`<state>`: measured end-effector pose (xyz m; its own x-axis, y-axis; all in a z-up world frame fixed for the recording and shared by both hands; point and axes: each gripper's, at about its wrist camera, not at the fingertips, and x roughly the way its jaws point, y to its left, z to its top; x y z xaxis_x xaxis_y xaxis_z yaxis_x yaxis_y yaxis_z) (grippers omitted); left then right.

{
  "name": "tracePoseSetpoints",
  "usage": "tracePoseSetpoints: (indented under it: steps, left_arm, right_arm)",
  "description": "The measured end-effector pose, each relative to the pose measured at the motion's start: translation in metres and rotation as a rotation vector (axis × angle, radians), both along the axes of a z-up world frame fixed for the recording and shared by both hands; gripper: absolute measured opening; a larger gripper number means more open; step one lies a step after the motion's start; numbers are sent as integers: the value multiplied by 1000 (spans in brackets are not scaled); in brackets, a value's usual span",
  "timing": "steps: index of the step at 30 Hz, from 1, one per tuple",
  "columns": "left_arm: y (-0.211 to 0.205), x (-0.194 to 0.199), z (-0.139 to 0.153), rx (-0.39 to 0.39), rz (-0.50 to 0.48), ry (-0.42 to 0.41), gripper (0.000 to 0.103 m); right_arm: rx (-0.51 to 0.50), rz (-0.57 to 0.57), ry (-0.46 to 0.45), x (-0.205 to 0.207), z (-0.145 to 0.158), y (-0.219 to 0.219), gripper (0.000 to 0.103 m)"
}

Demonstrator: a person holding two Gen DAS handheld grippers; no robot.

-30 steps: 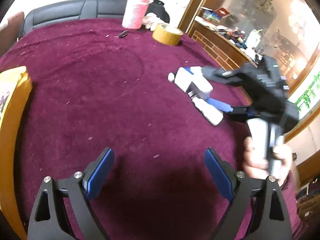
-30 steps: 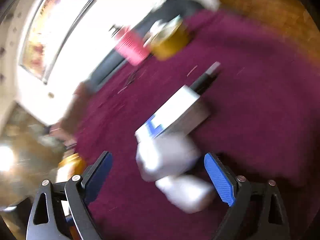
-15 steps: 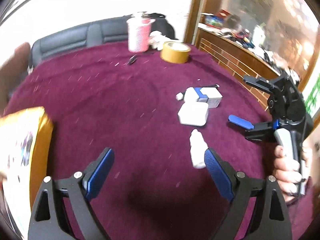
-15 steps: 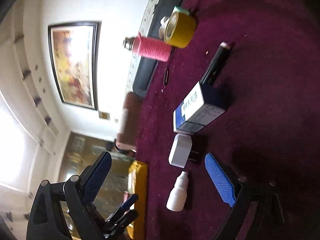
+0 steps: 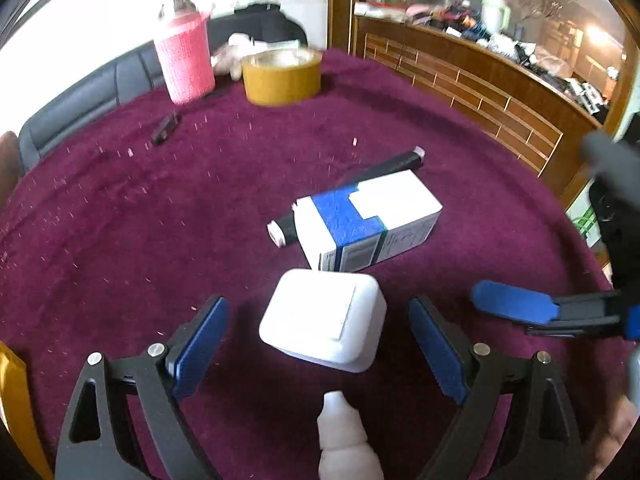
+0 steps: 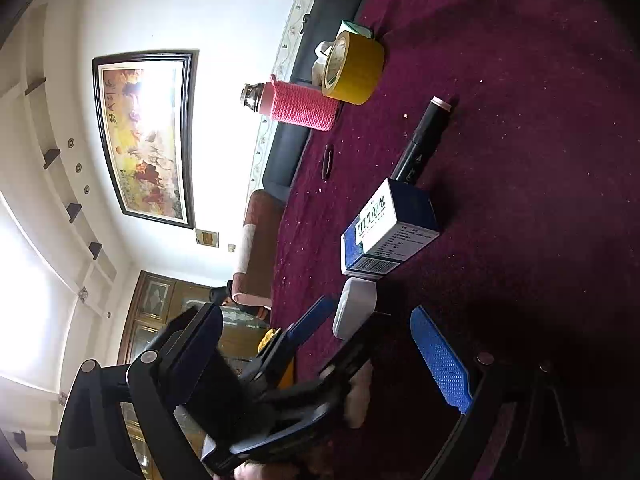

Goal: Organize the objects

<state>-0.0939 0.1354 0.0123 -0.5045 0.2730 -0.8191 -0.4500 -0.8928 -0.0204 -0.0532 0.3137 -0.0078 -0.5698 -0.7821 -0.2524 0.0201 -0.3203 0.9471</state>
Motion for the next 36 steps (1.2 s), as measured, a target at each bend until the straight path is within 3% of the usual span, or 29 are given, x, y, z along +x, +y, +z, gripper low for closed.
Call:
tracePoseSetpoints:
  steps: [1,3,9,16,19,23,25,30,36]
  left_arm:
    - [1,-1,-3,2,2,-18,86]
    - [0,4,0,-19,0,24,54]
    - [-21,16,15,58,6,20,51]
    - [-98,70,62,169,95,67,51]
    - [-130,105,80,191,137,114,51]
    - [-164,148,89,157,185,184,51]
    - [-177,163,87,147,199,180,51]
    - [-207,184,80,160,241,166,52]
    - [-236,195,70,200,297,149,52]
  right_arm:
    - [4,2,0,0,0,-1,98]
    - [18,9,2,-2,2,-3,98]
    - [44,22,11,-2,2,-6,99]
    - [147,52,34,-1,7,-20,99]
    - [269,76,43,-2,12,-36,99]
    - [491,103,64,-1,18,-66,100]
    - [591,106,83,0,22,-81,102]
    - [727,56,-13,11,34,-103,102]
    - [1027,61,-19,32,34,-149,95]
